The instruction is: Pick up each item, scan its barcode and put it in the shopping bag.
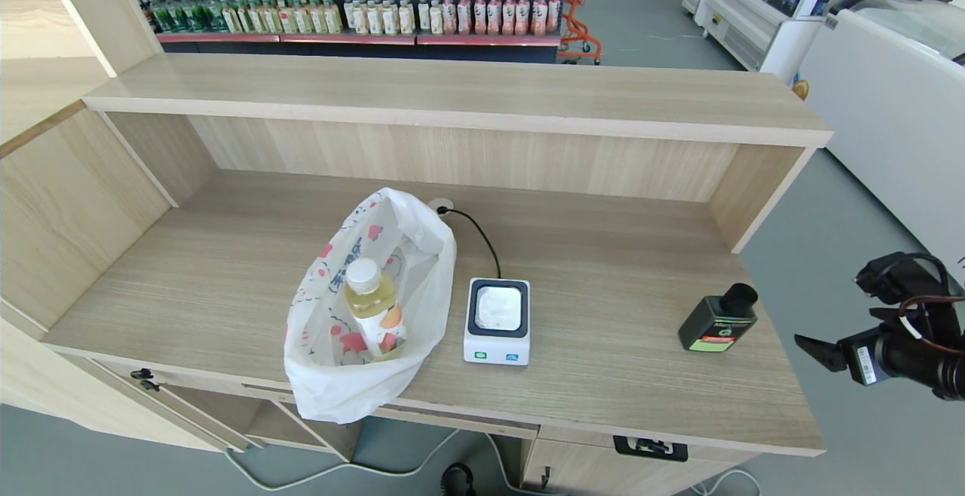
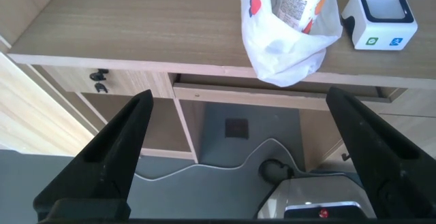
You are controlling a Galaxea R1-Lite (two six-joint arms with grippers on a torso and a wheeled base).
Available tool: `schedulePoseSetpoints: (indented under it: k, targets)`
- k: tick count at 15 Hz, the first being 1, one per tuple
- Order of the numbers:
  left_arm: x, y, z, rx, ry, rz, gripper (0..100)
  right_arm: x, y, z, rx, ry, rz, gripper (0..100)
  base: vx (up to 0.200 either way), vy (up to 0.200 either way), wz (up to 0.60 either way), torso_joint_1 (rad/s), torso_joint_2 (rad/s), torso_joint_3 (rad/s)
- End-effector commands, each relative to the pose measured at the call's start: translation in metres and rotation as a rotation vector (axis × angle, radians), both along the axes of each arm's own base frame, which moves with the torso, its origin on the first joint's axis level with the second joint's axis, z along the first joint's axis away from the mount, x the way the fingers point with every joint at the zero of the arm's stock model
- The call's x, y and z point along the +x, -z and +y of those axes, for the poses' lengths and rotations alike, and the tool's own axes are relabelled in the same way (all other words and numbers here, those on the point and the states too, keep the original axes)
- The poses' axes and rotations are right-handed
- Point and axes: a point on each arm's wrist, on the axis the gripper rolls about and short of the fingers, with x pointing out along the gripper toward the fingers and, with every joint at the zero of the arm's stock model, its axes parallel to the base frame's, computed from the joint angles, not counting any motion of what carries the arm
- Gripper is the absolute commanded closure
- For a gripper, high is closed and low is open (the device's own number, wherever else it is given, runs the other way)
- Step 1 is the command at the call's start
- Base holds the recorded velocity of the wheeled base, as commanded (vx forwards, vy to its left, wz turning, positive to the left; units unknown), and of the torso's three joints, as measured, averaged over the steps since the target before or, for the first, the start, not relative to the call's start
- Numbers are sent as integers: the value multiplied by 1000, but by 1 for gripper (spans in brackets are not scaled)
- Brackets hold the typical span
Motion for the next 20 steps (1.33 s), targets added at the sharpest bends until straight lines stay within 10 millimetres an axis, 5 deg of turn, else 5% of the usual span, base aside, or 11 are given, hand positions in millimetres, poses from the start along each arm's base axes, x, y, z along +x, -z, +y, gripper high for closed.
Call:
schedulePoseSetpoints:
  k: [1, 20]
  targets:
    - [0, 0, 0, 0, 0, 0, 0, 3, 3, 7, 6, -28, 14, 0, 0, 0, 0, 0, 0, 0]
    - [0, 0, 0, 0, -2, 0, 0, 60, 24, 56, 30, -246, 51, 0, 0, 0, 0, 0, 0, 0]
